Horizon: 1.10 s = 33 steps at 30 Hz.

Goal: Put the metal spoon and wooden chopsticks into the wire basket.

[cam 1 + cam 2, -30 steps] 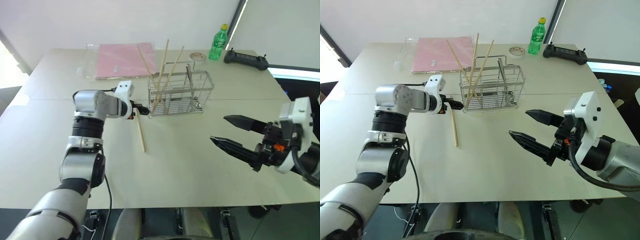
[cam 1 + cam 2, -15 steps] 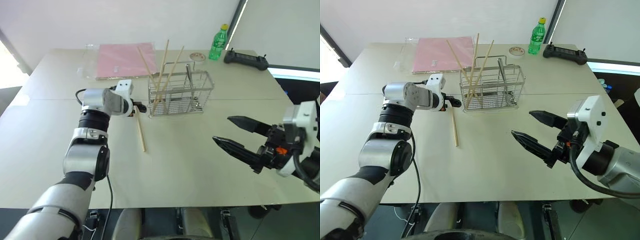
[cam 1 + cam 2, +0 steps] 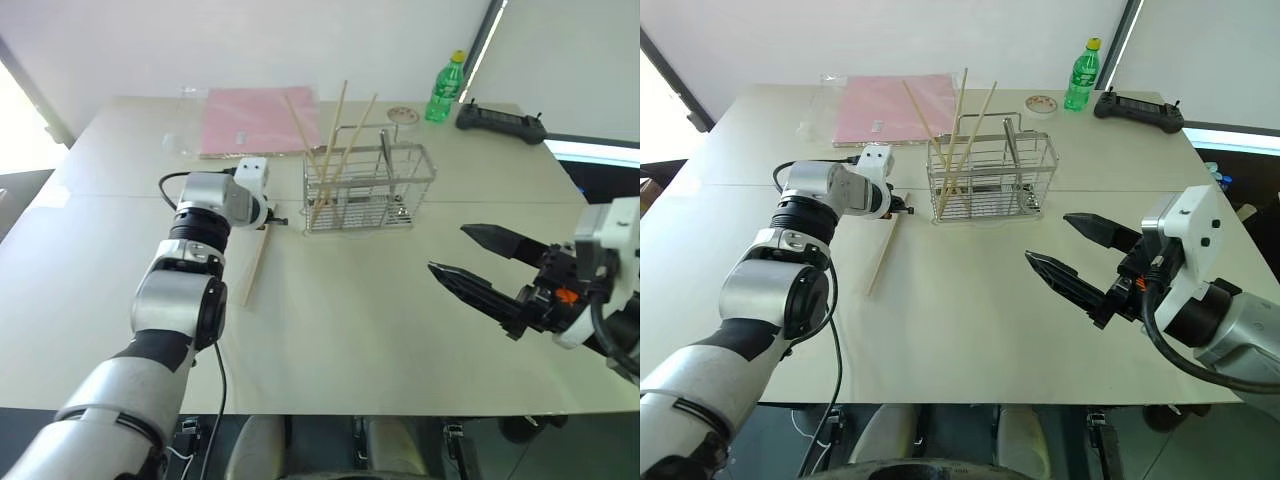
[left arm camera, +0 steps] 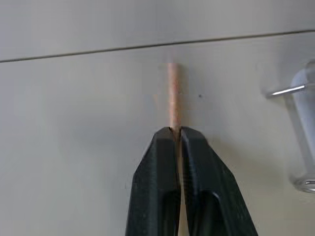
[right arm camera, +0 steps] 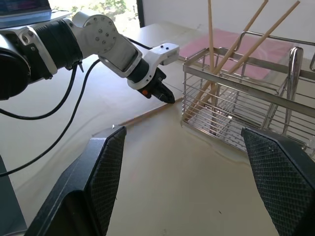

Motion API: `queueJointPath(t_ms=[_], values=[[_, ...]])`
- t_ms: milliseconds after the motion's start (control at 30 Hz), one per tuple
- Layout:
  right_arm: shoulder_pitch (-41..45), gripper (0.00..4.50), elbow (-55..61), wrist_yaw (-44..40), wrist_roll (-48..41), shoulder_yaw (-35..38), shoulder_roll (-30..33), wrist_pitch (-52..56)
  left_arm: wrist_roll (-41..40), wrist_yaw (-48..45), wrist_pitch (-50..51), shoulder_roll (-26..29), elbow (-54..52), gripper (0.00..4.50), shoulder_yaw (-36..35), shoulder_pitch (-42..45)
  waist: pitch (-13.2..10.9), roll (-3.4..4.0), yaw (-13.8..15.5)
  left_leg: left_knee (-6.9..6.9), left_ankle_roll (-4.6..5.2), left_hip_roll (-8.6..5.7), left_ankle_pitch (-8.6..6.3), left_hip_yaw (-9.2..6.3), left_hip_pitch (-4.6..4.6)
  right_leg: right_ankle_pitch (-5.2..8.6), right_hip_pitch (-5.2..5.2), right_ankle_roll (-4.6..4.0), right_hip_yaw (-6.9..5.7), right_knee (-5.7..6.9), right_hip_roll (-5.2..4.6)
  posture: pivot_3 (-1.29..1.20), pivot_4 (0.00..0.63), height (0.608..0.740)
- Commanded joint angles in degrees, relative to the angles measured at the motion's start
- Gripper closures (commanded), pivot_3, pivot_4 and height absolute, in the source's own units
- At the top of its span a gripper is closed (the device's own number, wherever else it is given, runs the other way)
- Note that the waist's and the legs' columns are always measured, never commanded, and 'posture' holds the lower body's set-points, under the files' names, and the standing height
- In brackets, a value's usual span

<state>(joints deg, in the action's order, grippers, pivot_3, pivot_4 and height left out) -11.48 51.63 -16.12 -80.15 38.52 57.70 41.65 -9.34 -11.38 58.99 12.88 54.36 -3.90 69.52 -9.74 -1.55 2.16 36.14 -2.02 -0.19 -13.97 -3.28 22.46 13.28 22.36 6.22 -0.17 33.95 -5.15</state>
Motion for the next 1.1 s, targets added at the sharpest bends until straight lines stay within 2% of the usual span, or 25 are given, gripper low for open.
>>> queueJointPath(t_ms=[33, 233, 367, 567, 733, 900, 1000, 1100], values=[[-0.4, 0.66, 1.3, 0.0, -1.1, 1.3, 0.1, -1.3, 0.4, -0.7, 0.6, -0.1, 1.2, 4.38, -0.2, 0.3, 0.0, 0.00, 0.1, -0.01, 0.00, 0.00, 0.00, -0.01, 0.01, 0.00, 0.01, 0.00, 0.00, 0.00, 0.00, 0.00, 0.150, 0.721], [-0.8, 0.66, 1.2, -0.7, -1.2, 1.7, 0.6, -1.2, 0.4, -0.2, 0.5, 1.0, 1.3, 4.38, -1.3, 0.1, 0.0, 0.00, 0.1, -0.02, 0.00, 0.01, 0.00, -0.01, 0.01, 0.01, 0.01, 0.02, 0.00, 0.00, 0.00, 0.00, 0.150, 0.721], [-1.6, 0.66, 1.1, -0.8, -1.2, 2.0, 0.5, -1.0, -1.2, 1.0, -2.6, 3.4, 0.8, 4.38, -5.3, 1.7, 0.0, -0.01, -0.1, -0.02, 0.00, 0.02, 0.00, -0.01, -0.01, 0.01, 0.03, 0.02, 0.00, 0.02, 0.01, 0.00, 0.150, 0.721], [-2.6, 0.66, 0.9, -1.4, -1.7, 2.7, 1.1, -0.5, -6.7, 0.4, -26.2, 8.1, -3.4, 4.38, -15.7, 4.9, -0.1, -0.07, 0.1, -0.09, 0.00, 0.08, 0.00, -0.02, 0.09, 0.00, 0.20, 0.01, 0.00, 0.07, 0.06, 0.00, 0.150, 0.721], [-3.1, 0.66, 0.6, -1.3, -3.7, 2.6, 1.7, -0.2, -13.8, -7.9, -39.2, 9.7, -9.5, 4.38, -21.5, 11.0, -0.1, -0.09, 0.4, -0.06, -0.01, -0.01, 0.00, -0.02, 0.24, -0.01, 0.17, 0.02, -0.02, -0.03, -0.10, 0.00, 0.150, 0.721], [-2.1, 0.66, 1.0, -1.5, -1.9, -0.4, 1.7, -1.0, -19.1, -14.9, -38.6, 6.6, -18.4, 4.38, -19.4, 13.9, 0.0, -0.05, 0.2, -0.04, -0.01, -0.14, 0.00, 0.09, 0.32, -0.02, 0.04, 0.05, -0.02, -0.42, -0.23, 0.00, 0.150, 0.721], [-0.5, 0.66, 0.8, -0.8, -2.2, -1.7, 1.9, -1.5, -18.7, -18.1, -35.5, 2.8, -25.1, 4.38, -13.5, 10.5, 0.0, -0.04, 0.3, 0.00, 0.00, -0.17, -0.01, 0.08, 0.21, -0.02, -0.13, 0.05, -0.03, -0.46, -0.22, 0.00, 0.150, 0.721], [0.5, 0.66, 0.7, -0.2, -1.9, -2.5, 1.8, -1.5, -19.1, -18.7, -33.3, 0.0, -29.1, 4.38, -10.7, 7.1, 0.0, -0.04, 0.1, 0.03, 0.01, -0.16, 0.00, 0.09, 0.09, -0.02, -0.24, 0.04, -0.03, -0.44, -0.21, 0.00, 0.150, 0.721]])
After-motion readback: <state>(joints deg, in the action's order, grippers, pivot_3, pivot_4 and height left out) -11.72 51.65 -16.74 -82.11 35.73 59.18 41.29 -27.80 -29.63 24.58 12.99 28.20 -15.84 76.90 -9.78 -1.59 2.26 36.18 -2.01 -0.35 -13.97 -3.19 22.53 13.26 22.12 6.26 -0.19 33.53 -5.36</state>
